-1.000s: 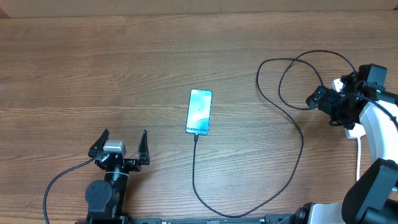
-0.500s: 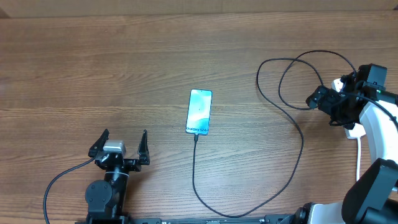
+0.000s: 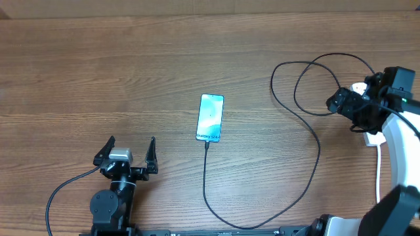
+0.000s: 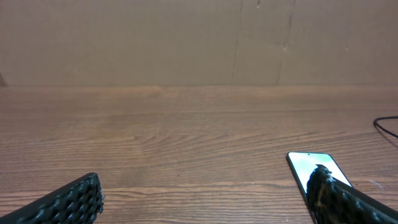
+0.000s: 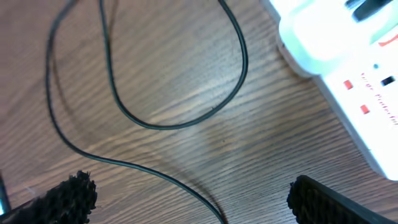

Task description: Plug charger to phone and switch on socket

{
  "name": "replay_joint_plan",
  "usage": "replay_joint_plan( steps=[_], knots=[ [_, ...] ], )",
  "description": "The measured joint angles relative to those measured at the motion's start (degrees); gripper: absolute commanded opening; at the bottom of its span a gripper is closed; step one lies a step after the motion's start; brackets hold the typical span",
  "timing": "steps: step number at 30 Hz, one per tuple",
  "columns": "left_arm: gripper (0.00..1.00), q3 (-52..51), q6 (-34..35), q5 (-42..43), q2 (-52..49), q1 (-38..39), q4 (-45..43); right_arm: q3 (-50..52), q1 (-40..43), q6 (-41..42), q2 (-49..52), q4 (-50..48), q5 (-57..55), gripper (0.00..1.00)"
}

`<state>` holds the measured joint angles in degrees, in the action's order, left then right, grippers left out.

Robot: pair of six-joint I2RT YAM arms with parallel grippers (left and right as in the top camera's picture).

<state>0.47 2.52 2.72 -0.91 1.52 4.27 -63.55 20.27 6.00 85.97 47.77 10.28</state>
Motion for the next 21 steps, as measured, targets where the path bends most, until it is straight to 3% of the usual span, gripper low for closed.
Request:
replay_joint_plan(
  steps=[10, 21],
  knots=[
    [1.0, 0.0, 0.0, 0.0, 0.0, 0.0, 0.0, 11.2, 0.0, 0.0, -8.0, 0.1, 0.0, 1.0],
    [1.0, 0.0, 0.0, 0.0, 0.0, 0.0, 0.0, 11.9, 0.0, 0.0, -9.0, 0.2, 0.0, 1.0]
  ],
)
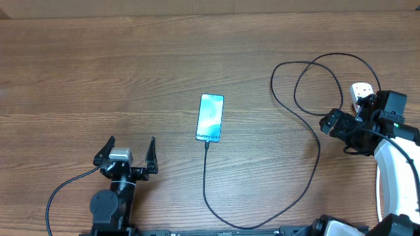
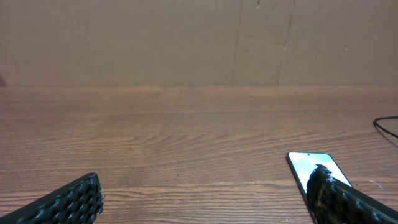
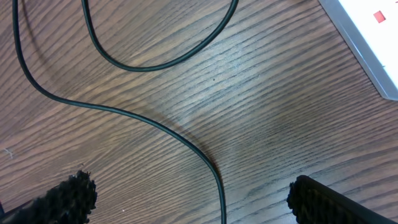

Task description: Plug charger to phone and switch on socket

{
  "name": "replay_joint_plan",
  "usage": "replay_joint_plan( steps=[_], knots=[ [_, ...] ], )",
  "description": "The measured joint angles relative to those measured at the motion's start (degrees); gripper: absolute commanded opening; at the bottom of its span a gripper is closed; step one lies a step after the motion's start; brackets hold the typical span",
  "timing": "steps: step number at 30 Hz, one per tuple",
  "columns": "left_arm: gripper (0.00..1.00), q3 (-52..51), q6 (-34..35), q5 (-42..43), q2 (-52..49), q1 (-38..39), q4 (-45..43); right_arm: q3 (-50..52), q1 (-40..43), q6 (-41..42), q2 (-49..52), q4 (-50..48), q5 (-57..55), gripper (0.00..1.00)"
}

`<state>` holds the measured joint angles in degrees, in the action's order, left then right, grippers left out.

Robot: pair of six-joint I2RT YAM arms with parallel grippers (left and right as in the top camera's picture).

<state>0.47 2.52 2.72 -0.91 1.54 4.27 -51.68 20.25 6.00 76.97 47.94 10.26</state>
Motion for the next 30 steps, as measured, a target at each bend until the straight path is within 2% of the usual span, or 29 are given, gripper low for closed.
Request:
replay_joint_plan(
  steps=[8, 12, 20, 30],
  knots=[
    [1.0, 0.0, 0.0, 0.0, 0.0, 0.0, 0.0, 0.0, 0.0, 0.0, -0.6, 0.0, 0.0, 1.0],
    [1.0, 0.0, 0.0, 0.0, 0.0, 0.0, 0.0, 0.1, -0.4, -0.7, -0.7, -3.2, 0.0, 1.0],
    [1.0, 0.0, 0.0, 0.0, 0.0, 0.0, 0.0, 3.3, -7.4, -8.2, -0.8, -15.1, 3.7, 1.0],
    [1.0, 0.0, 0.0, 0.0, 0.0, 0.0, 0.0, 13.7, -12.5, -10.5, -2.6, -27.7, 6.1, 1.0]
  ],
)
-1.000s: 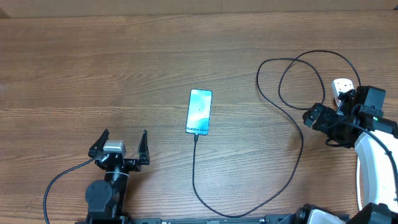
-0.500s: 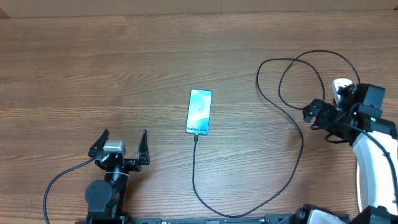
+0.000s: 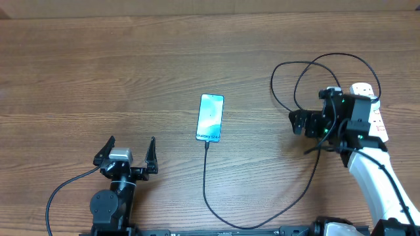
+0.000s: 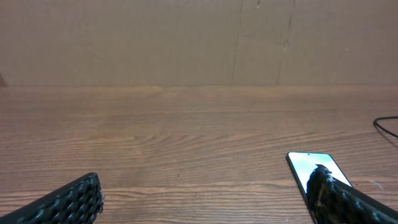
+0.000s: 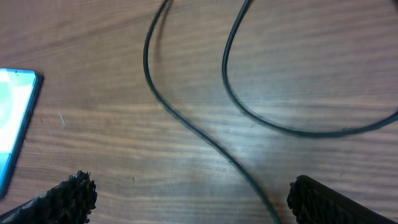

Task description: Plug charger to phone and switch on socket

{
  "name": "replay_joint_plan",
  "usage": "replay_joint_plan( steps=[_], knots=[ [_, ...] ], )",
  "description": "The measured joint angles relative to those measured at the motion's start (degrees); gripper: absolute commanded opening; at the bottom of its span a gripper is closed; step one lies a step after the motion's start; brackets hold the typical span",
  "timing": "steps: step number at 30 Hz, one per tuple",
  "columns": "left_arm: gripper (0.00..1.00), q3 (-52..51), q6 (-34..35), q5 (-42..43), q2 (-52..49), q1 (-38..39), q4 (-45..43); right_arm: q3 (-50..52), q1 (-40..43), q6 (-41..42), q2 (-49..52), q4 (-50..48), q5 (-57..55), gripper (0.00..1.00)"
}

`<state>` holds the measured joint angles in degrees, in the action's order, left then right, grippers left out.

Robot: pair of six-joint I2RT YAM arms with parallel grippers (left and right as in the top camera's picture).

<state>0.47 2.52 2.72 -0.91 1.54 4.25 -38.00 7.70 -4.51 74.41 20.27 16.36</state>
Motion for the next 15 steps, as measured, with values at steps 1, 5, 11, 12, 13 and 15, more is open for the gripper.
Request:
replay_joint_plan(
  steps=[1, 5, 11, 12, 13, 15],
  knots=[
    [1.0, 0.0, 0.0, 0.0, 0.0, 0.0, 0.0, 1.6, 0.0, 0.0, -0.5, -1.6, 0.0, 1.0],
    [1.0, 0.0, 0.0, 0.0, 0.0, 0.0, 0.0, 5.9, 0.0, -0.2, -2.6, -5.2, 0.0, 1.0],
    [1.0, 0.0, 0.0, 0.0, 0.0, 0.0, 0.0, 8.7, 0.0, -0.7, -4.9, -5.9, 0.0, 1.0],
    [0.99, 0.0, 0.0, 0.0, 0.0, 0.0, 0.0, 9.2, 0.0, -0.9, -4.9, -6.2, 0.0, 1.0],
    [1.0, 0.0, 0.0, 0.0, 0.0, 0.0, 0.0, 9.4, 0.0, -0.9, -4.9, -6.3, 0.0, 1.0],
    [0.99, 0.0, 0.0, 0.0, 0.0, 0.0, 0.0, 10.2, 0.0, -1.0, -4.9, -7.0, 0.0, 1.0]
  ],
)
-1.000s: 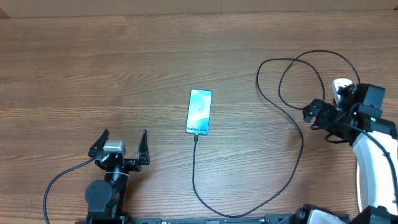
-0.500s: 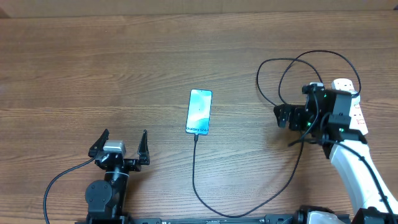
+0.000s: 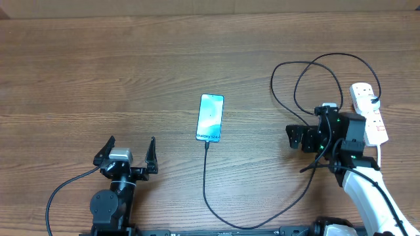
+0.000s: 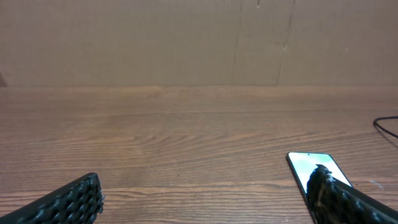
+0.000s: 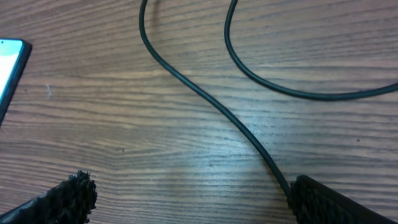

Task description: Plug charger to phone and switch on socket

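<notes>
The phone [image 3: 210, 117] lies face up mid-table with its screen lit; it also shows at the right of the left wrist view [image 4: 314, 168]. The black charger cable [image 3: 205, 177] meets the phone's bottom edge, loops along the front and runs up to the white power strip [image 3: 369, 113] at the far right. My right gripper [image 3: 293, 137] hovers open left of the strip, over the cable [image 5: 205, 99], holding nothing [image 5: 193, 199]. My left gripper [image 3: 126, 154] rests open at the front left, empty [image 4: 202, 205].
The cable forms two overlapping loops [image 3: 315, 78] at the back right, between my right gripper and the strip. A brown cardboard wall [image 4: 199, 37] stands along the far edge of the wooden table [image 3: 98, 65].
My right gripper has shifted a little toward the front of the table, and the power strip now shows fully. The left arm, phone and cable lie as before.
My right gripper was open right over the power strip at the far right. Then it was a little nearer the front, beside the strip. After that it stood further left over the cable loops, and now it is nearer the table's front. The left arm stayed put.
</notes>
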{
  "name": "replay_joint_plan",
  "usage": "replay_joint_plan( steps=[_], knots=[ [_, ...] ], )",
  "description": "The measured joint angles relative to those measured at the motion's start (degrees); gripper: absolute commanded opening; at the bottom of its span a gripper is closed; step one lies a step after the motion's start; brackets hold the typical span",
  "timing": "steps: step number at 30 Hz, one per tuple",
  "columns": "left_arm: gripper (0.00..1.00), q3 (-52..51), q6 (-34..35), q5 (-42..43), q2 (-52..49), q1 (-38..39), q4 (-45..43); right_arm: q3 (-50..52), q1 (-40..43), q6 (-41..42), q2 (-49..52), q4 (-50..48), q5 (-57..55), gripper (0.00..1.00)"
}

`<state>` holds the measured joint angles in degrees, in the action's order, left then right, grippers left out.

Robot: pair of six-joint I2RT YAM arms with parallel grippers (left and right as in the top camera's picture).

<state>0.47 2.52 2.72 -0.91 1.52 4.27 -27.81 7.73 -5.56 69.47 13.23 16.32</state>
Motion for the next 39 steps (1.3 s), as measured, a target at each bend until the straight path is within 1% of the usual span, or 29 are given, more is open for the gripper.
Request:
replay_joint_plan(
  steps=[10, 15, 22, 29, 39],
  knots=[
    [1.0, 0.0, 0.0, 0.0, 0.0, 0.0, 0.0, 3.3, 0.0, -0.2, 0.0, -3.6, 0.0, 1.0],
    [1.0, 0.0, 0.0, 0.0, 0.0, 0.0, 0.0, 5.1, 0.0, -0.2, 0.0, -7.5, 0.0, 1.0],
    [1.0, 0.0, 0.0, 0.0, 0.0, 0.0, 0.0, 10.2, 0.0, -0.2, -0.1, -13.3, 0.4, 1.0],
    [1.0, 0.0, 0.0, 0.0, 0.0, 0.0, 0.0, 13.0, 0.0, -0.3, -2.1, -16.8, 1.3, 1.0],
    [1.0, 0.0, 0.0, 0.0, 0.0, 0.0, 0.0, 20.3, 0.0, -0.3, -6.2, -27.3, 3.0, 1.0]
  ],
)
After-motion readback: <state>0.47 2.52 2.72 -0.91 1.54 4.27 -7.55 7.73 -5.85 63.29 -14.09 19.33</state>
